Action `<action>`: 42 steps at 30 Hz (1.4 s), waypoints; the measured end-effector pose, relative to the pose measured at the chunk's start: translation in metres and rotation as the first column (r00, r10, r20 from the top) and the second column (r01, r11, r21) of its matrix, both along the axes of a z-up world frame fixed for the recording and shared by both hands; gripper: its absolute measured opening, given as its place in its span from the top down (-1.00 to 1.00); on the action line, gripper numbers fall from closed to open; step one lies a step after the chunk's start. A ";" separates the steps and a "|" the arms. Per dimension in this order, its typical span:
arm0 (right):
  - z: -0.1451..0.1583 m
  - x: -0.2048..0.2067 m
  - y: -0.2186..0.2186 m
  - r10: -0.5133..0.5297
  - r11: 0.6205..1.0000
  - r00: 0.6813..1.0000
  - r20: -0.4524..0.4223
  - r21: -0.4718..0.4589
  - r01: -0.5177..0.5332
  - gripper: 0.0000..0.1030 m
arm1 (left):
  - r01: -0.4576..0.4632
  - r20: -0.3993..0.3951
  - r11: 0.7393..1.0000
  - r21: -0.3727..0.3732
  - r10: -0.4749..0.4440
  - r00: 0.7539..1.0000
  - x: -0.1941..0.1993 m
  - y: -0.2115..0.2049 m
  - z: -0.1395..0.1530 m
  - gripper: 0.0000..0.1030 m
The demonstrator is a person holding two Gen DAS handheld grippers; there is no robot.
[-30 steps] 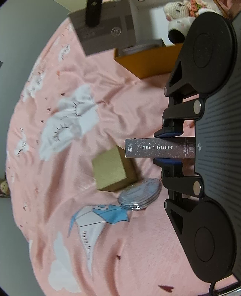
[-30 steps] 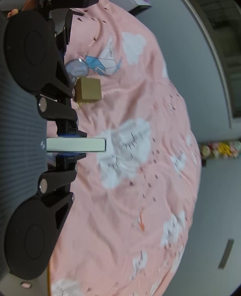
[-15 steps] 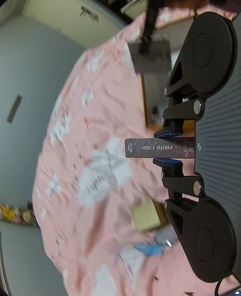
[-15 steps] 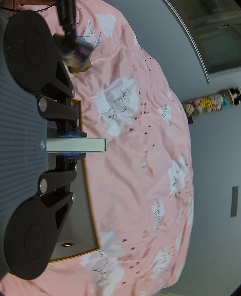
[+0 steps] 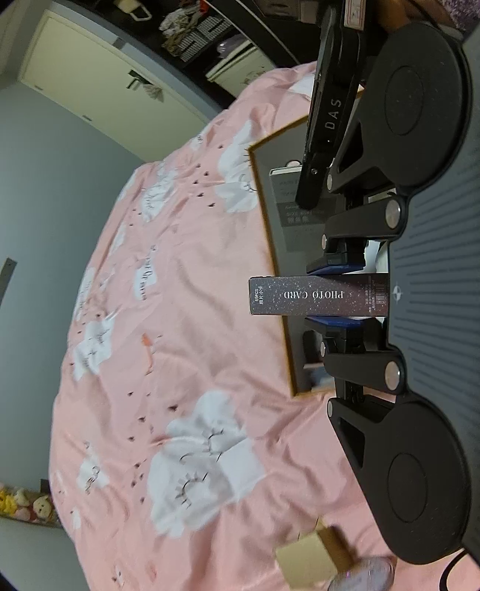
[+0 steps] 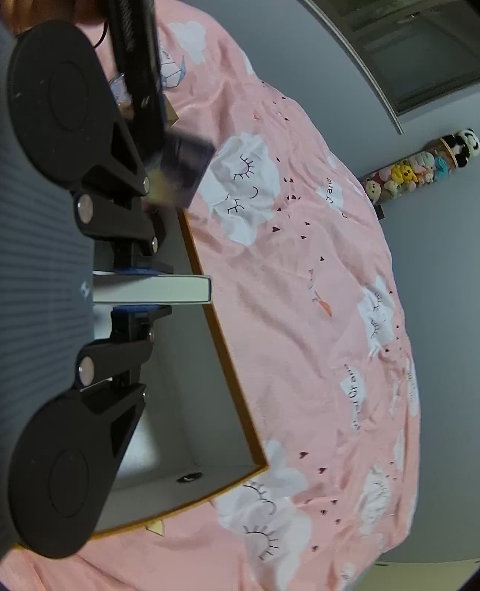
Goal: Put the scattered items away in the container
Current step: 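Carry the PHOTO CARD box and grey card box over the orange box, then lower both held boxes into the orange box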
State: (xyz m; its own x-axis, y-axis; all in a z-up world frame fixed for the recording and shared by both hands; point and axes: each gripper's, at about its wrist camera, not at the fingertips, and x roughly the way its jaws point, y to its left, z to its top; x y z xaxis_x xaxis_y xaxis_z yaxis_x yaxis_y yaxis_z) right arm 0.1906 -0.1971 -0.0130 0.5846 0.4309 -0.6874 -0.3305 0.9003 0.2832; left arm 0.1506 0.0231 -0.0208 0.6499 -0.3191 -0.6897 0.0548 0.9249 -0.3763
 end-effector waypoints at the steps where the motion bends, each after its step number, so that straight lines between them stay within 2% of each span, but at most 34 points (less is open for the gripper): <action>1: -0.002 0.001 0.000 0.000 1.000 1.000 -0.004 0.002 0.000 0.68 | 0.008 -0.016 1.000 0.004 -0.008 1.000 0.005 -0.004 -0.004 0.50; 10: -0.026 0.016 0.004 0.000 0.999 0.998 -0.056 0.035 0.002 0.68 | 0.021 -0.062 1.000 0.022 -0.019 0.998 0.021 -0.024 -0.024 0.50; 14: -0.040 0.025 0.004 -0.015 0.999 0.995 -0.101 0.043 0.019 0.68 | 0.019 -0.036 0.997 0.074 -0.016 0.999 0.019 -0.030 -0.030 0.50; 19: -0.055 0.033 0.010 -0.028 0.999 0.987 -0.157 0.033 0.034 0.68 | 0.026 -0.009 0.994 0.102 -0.025 1.000 0.018 -0.034 -0.037 0.50; 26: -0.060 0.038 0.013 -0.037 0.999 0.983 -0.182 0.019 0.041 0.68 | 0.020 -0.006 0.989 0.143 -0.019 1.000 0.021 -0.047 -0.052 0.50; 35: -0.061 0.039 0.014 -0.039 0.999 0.981 -0.192 0.016 0.042 0.69 | -0.025 -0.055 0.984 0.175 0.036 0.998 0.027 -0.055 -0.072 0.50; 39: -0.063 0.040 0.014 -0.036 0.999 0.978 -0.206 0.024 0.042 0.68 | -0.022 -0.077 0.983 0.181 0.036 0.996 0.030 -0.058 -0.079 0.50; 42: -0.063 0.042 0.016 -0.037 0.999 0.977 -0.212 0.019 0.042 0.68 | -0.018 -0.082 0.988 0.153 0.031 0.996 0.028 -0.054 -0.077 0.49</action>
